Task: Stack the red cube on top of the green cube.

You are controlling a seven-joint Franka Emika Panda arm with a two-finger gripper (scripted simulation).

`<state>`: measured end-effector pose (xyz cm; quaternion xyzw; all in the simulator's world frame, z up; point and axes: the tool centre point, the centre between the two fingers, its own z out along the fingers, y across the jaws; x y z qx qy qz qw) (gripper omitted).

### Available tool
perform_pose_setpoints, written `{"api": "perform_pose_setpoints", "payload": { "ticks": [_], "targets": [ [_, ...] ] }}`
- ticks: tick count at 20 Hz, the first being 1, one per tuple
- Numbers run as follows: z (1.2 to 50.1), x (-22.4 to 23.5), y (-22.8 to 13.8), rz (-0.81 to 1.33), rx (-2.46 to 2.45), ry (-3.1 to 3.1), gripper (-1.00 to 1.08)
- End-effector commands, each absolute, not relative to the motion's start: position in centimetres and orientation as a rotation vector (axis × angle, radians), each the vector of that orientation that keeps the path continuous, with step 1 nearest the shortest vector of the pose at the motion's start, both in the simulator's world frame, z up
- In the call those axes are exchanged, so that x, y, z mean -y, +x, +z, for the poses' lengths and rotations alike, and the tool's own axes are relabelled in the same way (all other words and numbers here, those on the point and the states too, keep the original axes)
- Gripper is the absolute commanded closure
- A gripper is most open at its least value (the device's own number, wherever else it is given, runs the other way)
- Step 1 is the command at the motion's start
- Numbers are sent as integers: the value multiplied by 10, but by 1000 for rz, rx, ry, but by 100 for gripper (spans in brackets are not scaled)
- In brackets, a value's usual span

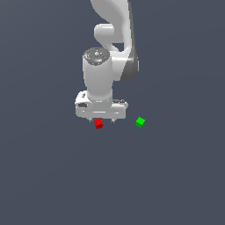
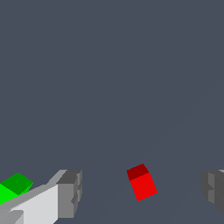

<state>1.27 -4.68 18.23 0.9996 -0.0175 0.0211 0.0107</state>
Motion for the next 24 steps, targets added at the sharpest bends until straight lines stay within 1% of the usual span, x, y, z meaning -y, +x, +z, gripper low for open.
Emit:
{"api": "perform_pose_setpoints", "payload": {
  "ticks": [1, 11, 24],
  "targets": [
    [182, 47, 13, 66, 54, 3119, -92],
    [165, 50, -2, 56, -38, 3123, -92],
    [102, 70, -53, 19, -377, 3114, -92]
  ]
}}
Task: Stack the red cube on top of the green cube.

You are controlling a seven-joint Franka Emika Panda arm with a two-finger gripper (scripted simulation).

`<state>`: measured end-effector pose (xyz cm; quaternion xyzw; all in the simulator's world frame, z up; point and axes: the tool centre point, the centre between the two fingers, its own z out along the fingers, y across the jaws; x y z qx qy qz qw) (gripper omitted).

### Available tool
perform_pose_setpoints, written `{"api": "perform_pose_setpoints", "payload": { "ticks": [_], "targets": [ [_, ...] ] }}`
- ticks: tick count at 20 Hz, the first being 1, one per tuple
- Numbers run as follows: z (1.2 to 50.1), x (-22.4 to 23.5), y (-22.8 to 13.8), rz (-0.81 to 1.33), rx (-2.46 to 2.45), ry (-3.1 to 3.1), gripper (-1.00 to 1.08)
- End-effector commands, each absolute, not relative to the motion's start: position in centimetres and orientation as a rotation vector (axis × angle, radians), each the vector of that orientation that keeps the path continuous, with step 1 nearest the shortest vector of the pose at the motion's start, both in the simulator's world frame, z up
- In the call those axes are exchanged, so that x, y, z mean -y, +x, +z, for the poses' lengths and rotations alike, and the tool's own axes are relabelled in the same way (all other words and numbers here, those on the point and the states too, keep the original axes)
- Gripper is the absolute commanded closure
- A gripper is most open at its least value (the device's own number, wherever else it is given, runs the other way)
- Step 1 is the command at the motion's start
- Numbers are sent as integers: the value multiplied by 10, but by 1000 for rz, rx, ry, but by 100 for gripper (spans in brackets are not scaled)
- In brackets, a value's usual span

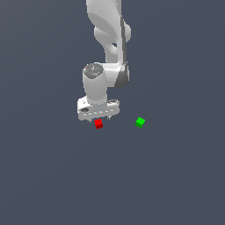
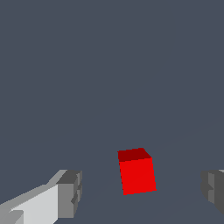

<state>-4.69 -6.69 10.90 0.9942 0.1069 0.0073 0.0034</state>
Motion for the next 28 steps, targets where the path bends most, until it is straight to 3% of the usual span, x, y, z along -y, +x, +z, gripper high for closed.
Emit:
{"api": "perform_pose_setpoints", "payload": {
  "ticks": [1, 28],
  "targets": [
    [97, 71, -56, 17, -400, 3112, -92],
    [33, 85, -76, 0, -541, 3095, -92]
  ]
}}
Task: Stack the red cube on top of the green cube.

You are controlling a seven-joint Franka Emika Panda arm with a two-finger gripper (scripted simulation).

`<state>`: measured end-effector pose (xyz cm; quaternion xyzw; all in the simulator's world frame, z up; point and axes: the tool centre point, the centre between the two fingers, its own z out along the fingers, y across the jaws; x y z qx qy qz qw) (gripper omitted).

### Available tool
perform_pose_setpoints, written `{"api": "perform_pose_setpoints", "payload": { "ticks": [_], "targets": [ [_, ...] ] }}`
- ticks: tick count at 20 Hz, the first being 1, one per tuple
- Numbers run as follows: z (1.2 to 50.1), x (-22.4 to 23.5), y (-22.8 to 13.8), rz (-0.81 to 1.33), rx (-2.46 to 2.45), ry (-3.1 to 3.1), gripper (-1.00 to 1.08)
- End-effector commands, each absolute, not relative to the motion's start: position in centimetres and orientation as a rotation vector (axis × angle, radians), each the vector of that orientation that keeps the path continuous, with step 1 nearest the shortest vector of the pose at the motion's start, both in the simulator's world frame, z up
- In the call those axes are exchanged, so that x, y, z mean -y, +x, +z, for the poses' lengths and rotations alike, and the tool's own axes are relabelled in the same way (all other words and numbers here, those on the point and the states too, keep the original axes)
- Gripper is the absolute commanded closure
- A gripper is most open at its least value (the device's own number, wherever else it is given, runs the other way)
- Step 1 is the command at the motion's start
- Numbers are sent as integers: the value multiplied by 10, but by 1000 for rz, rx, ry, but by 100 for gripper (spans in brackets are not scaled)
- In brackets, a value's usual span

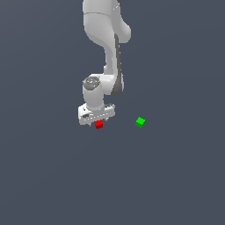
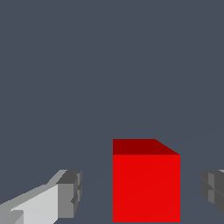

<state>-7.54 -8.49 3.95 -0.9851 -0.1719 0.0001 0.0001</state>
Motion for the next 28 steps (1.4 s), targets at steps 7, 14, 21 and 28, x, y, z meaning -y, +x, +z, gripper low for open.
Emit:
{"api": "perform_pose_setpoints", "payload": {
  "ticks": [7, 14, 21, 28],
  "targets": [
    [20, 85, -75, 0, 542, -3095, -92],
    [20, 85, -75, 0, 542, -3095, 108],
    [23, 86, -75, 0, 540, -3095, 108],
    [47, 86, -76, 0, 541, -3095, 108]
  ]
}}
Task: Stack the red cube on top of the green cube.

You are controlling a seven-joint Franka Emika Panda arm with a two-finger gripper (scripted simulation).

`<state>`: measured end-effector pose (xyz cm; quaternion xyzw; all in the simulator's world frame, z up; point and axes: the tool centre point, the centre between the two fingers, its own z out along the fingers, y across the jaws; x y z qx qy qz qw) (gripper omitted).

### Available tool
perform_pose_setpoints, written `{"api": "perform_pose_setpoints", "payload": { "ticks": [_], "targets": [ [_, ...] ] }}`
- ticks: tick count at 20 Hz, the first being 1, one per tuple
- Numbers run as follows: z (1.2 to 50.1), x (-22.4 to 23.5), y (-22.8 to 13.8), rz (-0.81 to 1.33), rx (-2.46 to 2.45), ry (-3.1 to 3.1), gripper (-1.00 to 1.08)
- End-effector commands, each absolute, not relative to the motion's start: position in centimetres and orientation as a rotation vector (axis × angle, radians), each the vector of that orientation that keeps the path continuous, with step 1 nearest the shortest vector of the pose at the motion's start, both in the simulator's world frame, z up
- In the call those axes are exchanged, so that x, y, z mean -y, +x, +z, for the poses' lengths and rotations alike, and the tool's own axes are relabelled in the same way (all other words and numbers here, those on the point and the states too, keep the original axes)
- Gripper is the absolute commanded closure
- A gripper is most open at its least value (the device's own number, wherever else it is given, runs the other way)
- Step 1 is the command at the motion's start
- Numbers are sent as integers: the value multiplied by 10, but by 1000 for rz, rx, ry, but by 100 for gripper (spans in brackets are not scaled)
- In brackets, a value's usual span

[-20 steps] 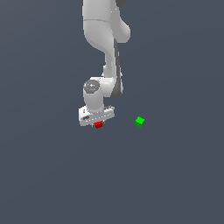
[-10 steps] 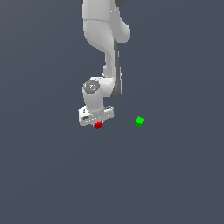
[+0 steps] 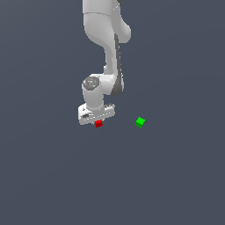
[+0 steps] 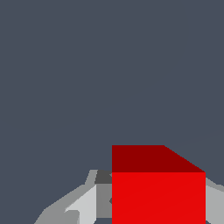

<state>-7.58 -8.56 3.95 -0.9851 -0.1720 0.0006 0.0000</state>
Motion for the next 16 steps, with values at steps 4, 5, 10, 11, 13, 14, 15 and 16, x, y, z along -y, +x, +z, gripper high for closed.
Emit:
{"api": "perform_pose_setpoints", "payload": {
  "ticks": [4, 5, 10, 11, 13, 14, 15, 16],
  "targets": [
    [73, 85, -76, 0, 541, -3095, 108],
    [80, 85, -76, 0, 541, -3095, 108],
    [108, 85, -76, 0, 541, -3095, 108],
    [112, 85, -76, 0, 542, -3095, 108],
    [118, 85, -76, 0, 542, -3095, 108],
    [120, 85, -76, 0, 542, -3095, 108],
    [122, 85, -75, 0, 542, -3095, 108],
    [123, 85, -75, 0, 542, -3095, 108]
  ]
}}
